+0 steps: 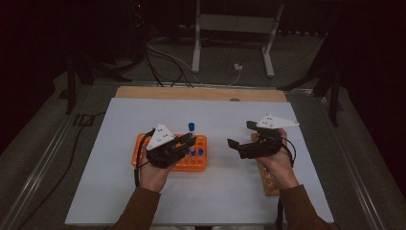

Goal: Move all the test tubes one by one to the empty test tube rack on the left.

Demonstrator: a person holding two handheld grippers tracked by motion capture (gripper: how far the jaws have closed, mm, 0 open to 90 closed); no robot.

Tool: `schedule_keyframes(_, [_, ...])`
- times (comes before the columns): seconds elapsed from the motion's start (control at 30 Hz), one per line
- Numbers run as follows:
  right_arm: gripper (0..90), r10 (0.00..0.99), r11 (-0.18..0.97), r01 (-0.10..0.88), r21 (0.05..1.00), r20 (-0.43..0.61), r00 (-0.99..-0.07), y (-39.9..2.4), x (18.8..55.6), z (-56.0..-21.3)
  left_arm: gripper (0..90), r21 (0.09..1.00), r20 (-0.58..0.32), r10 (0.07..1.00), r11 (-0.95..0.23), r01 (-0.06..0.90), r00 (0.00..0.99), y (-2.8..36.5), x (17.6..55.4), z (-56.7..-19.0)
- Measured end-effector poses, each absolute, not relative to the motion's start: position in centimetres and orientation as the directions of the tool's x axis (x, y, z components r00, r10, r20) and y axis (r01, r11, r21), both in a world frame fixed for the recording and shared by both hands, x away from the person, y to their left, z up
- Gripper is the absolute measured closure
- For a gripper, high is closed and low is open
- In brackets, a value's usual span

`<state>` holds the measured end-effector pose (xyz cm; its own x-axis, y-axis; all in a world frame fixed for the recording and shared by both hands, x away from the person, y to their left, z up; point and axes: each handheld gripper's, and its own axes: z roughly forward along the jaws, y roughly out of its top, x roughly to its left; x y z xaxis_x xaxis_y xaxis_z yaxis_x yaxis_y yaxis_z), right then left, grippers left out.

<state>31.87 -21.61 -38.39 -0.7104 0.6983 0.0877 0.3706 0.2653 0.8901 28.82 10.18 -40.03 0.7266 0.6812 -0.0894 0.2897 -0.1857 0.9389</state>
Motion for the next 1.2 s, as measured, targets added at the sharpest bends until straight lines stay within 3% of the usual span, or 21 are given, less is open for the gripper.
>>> schedule_keyframes(0.63, [0.1,0.731,0.239,0.375,0.896,0.089,-0.677,-23.9,31.5,-39.1,78.1,0.941,-0.082,0.735,-0.166,0.296,0.673,14.0,28.4,-40.9])
schedule_keyframes(1.2, [0.1,0.753,0.243,0.375,0.895,0.069,-0.654,-24.7,31.2,-39.6,78.0,0.932,-0.087,0.749,-0.172,0.319,0.657,15.2,28.7,-42.7])
